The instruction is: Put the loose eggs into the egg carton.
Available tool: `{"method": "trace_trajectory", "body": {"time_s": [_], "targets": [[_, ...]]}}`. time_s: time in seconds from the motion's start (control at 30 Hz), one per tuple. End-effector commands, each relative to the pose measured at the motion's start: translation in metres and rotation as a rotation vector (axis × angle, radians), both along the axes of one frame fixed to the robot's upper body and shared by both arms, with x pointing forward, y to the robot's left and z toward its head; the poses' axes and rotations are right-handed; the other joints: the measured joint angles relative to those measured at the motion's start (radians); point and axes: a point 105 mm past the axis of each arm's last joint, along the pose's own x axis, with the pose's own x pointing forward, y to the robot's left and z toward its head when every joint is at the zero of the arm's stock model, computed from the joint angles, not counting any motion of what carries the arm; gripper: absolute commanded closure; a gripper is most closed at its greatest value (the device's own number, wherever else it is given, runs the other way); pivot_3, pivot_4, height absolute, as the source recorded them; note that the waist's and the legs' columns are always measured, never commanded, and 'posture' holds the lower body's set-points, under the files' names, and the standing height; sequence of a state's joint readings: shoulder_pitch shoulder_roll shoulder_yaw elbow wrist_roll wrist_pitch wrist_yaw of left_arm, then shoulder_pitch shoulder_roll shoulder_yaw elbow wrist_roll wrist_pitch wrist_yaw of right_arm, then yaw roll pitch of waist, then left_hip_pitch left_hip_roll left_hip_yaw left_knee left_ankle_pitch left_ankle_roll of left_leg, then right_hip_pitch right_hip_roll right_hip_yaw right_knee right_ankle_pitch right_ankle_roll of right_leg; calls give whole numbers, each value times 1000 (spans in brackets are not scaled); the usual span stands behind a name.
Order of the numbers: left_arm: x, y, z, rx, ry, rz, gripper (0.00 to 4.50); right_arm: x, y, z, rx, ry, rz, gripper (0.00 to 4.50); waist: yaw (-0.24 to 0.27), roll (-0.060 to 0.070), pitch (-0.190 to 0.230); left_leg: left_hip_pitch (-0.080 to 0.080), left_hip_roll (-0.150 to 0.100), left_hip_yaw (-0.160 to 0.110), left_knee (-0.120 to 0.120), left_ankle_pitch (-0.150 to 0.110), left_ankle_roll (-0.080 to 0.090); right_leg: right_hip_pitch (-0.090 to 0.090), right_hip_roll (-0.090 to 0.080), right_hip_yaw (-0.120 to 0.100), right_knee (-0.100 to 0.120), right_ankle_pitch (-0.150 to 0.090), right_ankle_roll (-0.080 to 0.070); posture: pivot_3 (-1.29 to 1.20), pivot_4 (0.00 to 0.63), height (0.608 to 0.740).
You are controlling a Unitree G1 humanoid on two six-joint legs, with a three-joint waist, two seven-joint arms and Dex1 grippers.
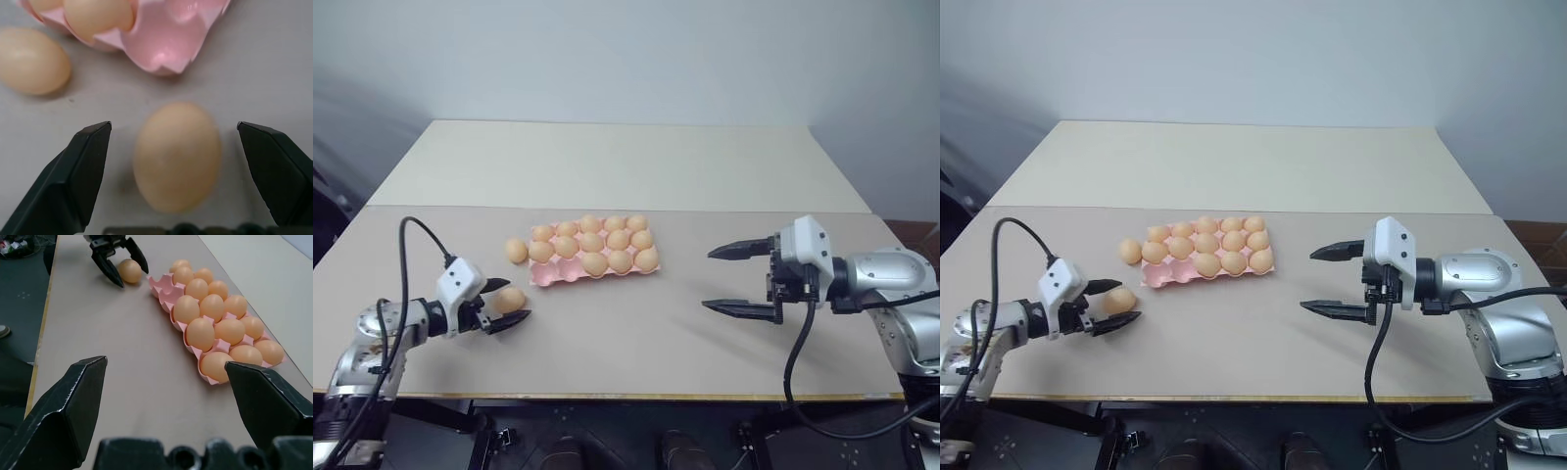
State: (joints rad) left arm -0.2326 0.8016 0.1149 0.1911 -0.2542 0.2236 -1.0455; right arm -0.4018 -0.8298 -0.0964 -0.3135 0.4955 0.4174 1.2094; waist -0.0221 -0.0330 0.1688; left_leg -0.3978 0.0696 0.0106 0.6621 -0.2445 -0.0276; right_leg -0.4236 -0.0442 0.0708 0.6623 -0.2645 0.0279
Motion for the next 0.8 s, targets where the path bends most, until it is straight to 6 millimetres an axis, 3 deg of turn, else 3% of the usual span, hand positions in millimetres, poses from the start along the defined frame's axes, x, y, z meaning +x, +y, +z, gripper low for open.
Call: {"method": "trace_trajectory", "body": {"time_s": [0.03,0.17,0.47,0.63,0.8], "targets": [[5,1,9,24,-41,1,1142,-5,0,14,21,-57,-7,0,3,0,0,0,0,0,0,0,0,0,0,0,0,0,0,0,150,740],[8,-2,28,-12,-82,-16,2474,-4,0,14,27,-62,-21,0,7,0,0,1,0,0,1,0,0,1,0,0,0,0,0,0,150,740],[-1,-41,91,-161,-188,-252,2474,-4,2,13,35,-68,-28,0,8,0,0,0,0,-1,2,0,0,1,0,-1,0,0,0,0,150,740],[29,-73,82,-136,-195,-277,2474,-3,4,13,19,-97,-52,0,17,0,0,0,-1,-2,3,0,0,2,0,-1,0,0,0,0,150,740],[50,-84,66,-81,-173,-267,2474,-6,7,16,21,-117,-66,0,7,0,0,-2,-1,-2,5,0,0,1,0,-1,0,0,0,0,150,740]]}}
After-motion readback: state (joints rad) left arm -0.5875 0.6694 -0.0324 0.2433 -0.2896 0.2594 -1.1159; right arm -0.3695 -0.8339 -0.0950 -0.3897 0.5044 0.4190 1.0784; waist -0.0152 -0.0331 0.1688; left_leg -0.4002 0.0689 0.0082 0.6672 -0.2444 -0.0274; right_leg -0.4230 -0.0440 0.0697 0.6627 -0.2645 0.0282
